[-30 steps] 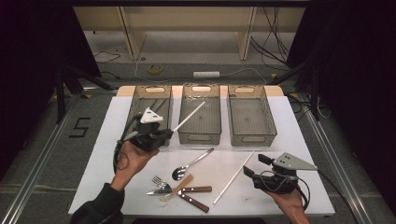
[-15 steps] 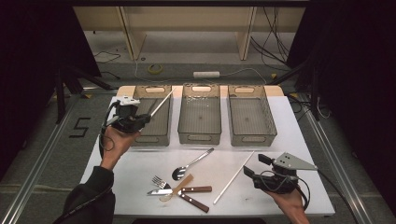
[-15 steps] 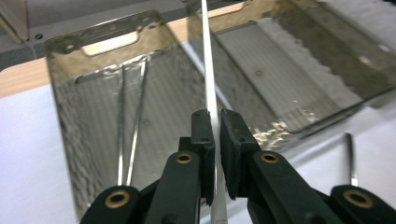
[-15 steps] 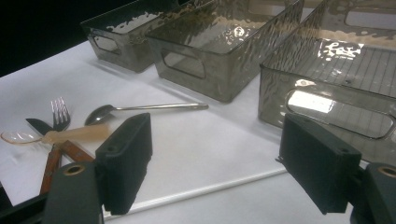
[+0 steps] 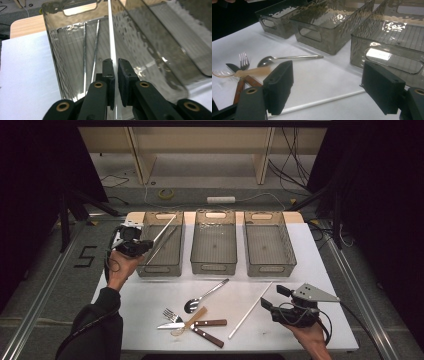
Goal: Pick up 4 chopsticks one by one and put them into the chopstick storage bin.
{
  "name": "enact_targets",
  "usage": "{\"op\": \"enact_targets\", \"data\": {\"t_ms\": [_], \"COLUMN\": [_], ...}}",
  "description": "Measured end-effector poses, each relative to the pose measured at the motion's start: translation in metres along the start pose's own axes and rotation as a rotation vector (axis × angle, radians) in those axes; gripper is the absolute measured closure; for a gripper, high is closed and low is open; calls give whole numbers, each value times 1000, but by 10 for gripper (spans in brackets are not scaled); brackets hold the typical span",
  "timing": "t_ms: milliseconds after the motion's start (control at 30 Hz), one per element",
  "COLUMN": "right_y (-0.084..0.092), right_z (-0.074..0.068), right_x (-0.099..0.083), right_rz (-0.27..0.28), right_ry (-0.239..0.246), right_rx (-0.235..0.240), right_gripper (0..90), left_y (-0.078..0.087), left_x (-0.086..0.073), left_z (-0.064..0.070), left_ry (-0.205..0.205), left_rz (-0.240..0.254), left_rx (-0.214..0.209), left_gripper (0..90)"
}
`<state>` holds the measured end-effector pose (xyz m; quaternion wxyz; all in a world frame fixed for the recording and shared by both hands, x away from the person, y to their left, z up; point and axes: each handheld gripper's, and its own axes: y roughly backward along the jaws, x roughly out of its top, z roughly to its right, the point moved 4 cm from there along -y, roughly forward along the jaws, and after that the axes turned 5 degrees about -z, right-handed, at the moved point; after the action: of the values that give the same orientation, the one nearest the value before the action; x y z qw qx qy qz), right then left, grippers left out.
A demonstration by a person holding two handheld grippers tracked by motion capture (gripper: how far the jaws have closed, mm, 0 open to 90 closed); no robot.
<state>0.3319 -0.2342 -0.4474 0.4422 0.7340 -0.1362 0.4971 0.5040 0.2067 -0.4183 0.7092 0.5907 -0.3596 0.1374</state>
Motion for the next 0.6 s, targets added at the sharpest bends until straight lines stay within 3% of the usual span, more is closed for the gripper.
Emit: {"op": "enact_targets", "data": {"t_ms": [600], "right_y": [0], "right_z": [1], "right_x": [0], "right_rz": [-1], "right_ry": [-2], "right_rx": [2], "right_gripper": [265], "left_y": [-31], "left_x": [1], "left_z": [-9], "left_ry": [21], "left_rz": [-35], "left_rx": [12], "left_gripper": [834]}}
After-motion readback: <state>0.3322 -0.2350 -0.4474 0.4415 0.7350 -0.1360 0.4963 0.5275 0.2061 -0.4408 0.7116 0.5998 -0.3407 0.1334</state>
